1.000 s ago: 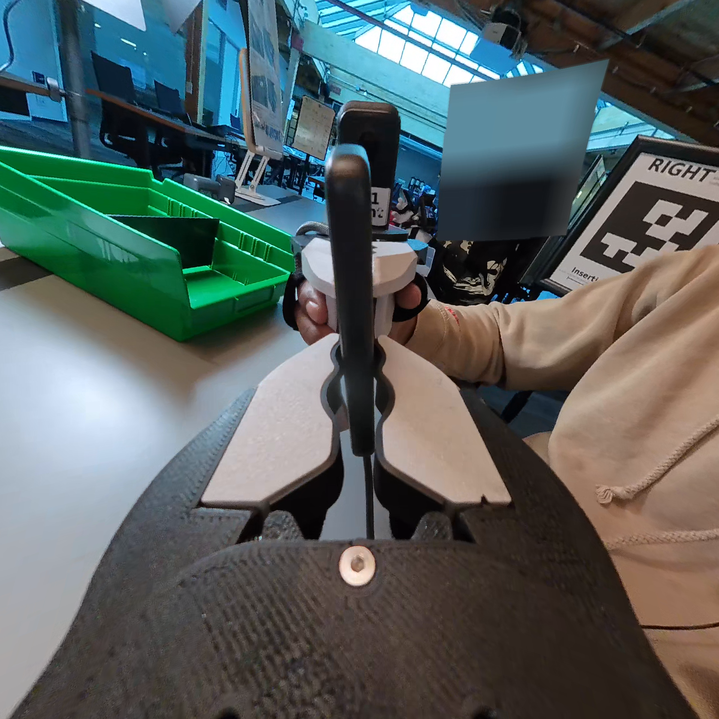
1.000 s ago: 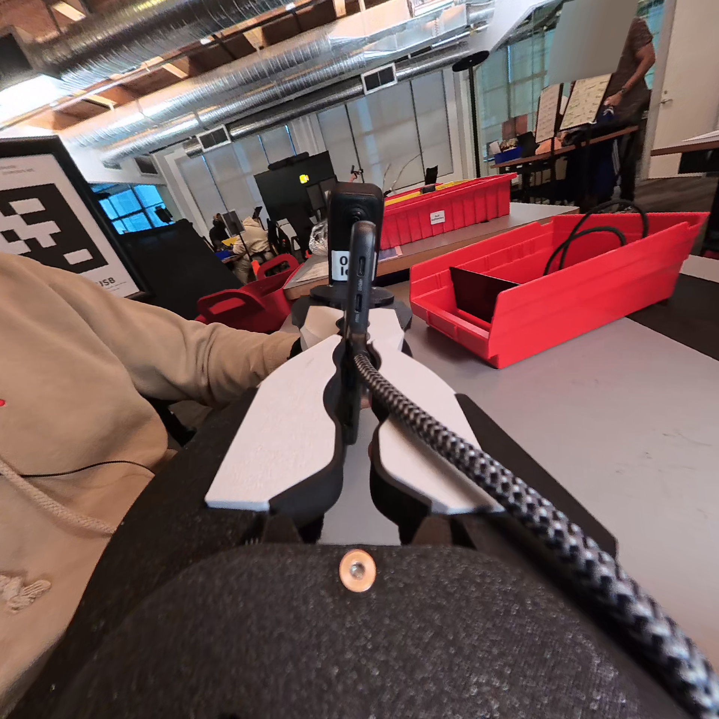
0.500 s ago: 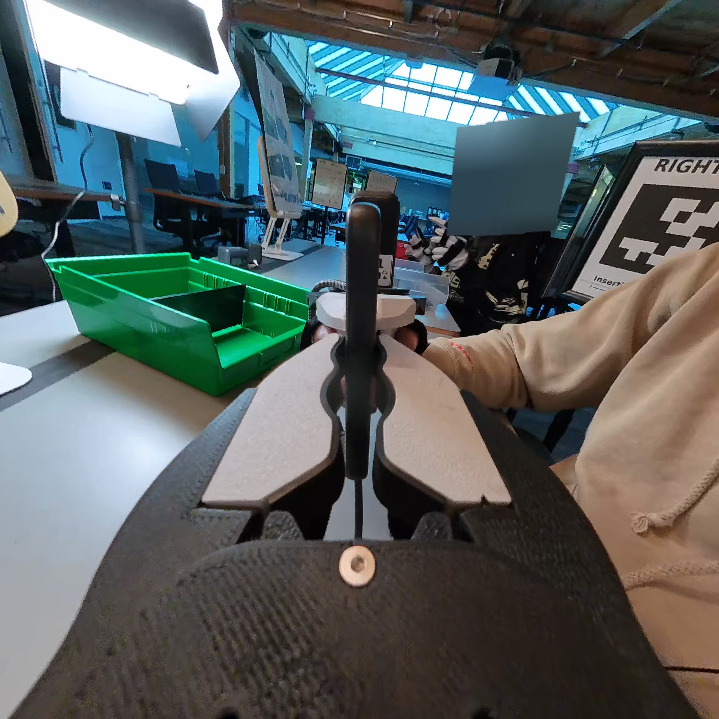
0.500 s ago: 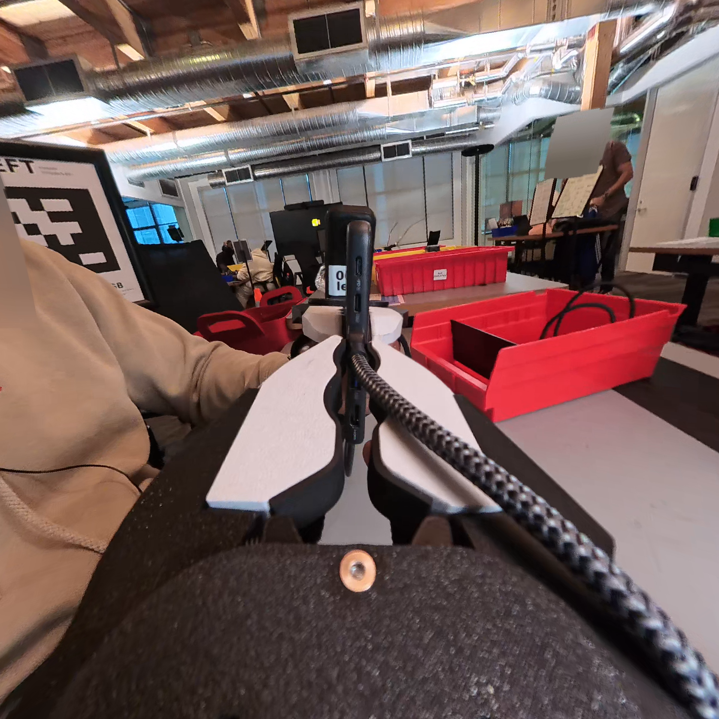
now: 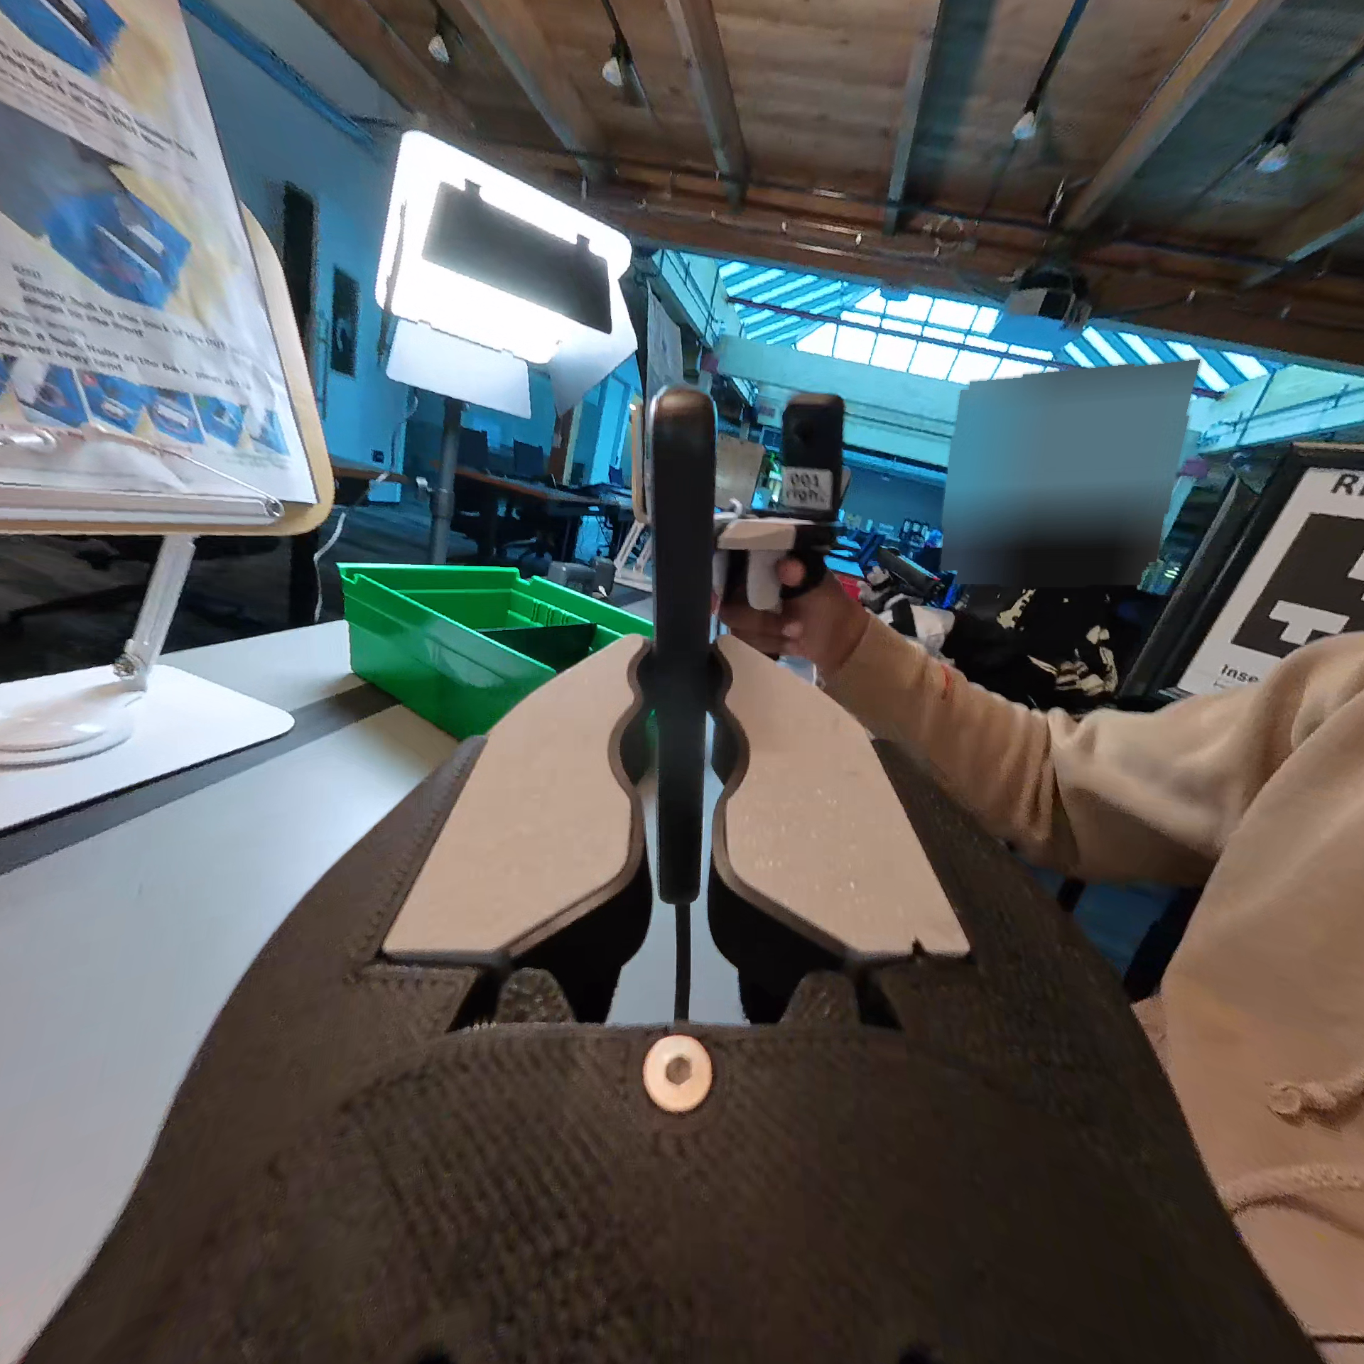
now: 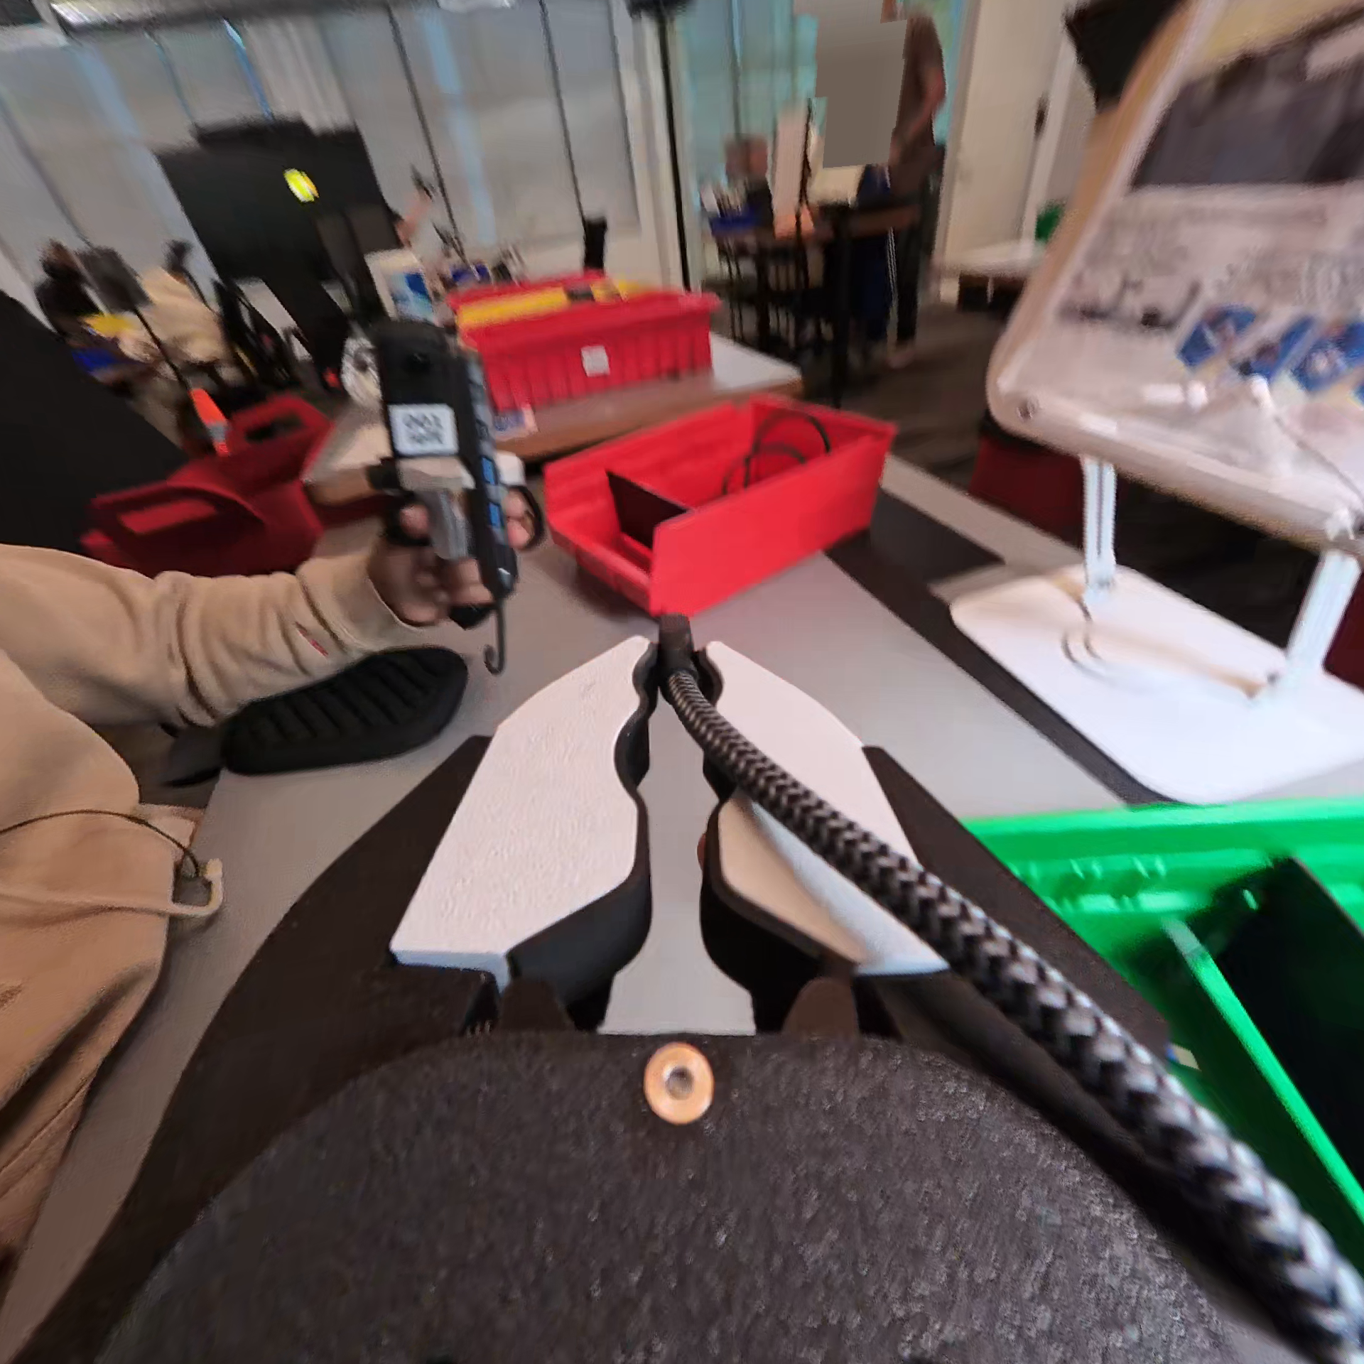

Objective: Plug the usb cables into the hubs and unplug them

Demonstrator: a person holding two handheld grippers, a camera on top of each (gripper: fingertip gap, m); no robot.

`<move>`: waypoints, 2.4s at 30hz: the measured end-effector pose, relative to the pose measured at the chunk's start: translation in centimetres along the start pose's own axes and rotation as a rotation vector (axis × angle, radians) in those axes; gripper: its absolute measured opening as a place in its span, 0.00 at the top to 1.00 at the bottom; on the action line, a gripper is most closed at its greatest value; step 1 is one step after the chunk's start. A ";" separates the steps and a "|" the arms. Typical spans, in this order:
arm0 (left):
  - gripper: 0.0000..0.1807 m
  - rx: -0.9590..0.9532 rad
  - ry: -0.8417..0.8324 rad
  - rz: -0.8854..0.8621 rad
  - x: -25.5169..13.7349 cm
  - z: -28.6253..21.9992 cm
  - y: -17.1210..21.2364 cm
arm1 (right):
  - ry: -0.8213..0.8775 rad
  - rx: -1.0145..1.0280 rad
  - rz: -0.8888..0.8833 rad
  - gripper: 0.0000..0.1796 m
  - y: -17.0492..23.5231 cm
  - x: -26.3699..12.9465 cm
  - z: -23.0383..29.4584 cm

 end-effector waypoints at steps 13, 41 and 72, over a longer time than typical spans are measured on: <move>0.93 -0.016 0.019 0.125 1.5 0.0 3.0 | 0.253 0.462 0.448 0.94 6.4 0.9 -13.2; 0.93 0.005 0.036 0.283 3.1 -0.7 5.8 | -0.164 -0.091 0.239 0.83 2.3 5.4 5.5; 0.75 0.159 -0.117 0.264 0.8 -1.6 5.0 | 0.692 -0.479 0.558 0.93 -9.1 -7.6 -9.0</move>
Point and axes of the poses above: each gripper's, where its closed fingertips meet, x out along the fingers, y out of its underside, z = x × y across the jaws, the point moved 4 cm from there along -x, back along the fingers, and after that the axes turned 7 degrees about y, right-handed, at the moved point
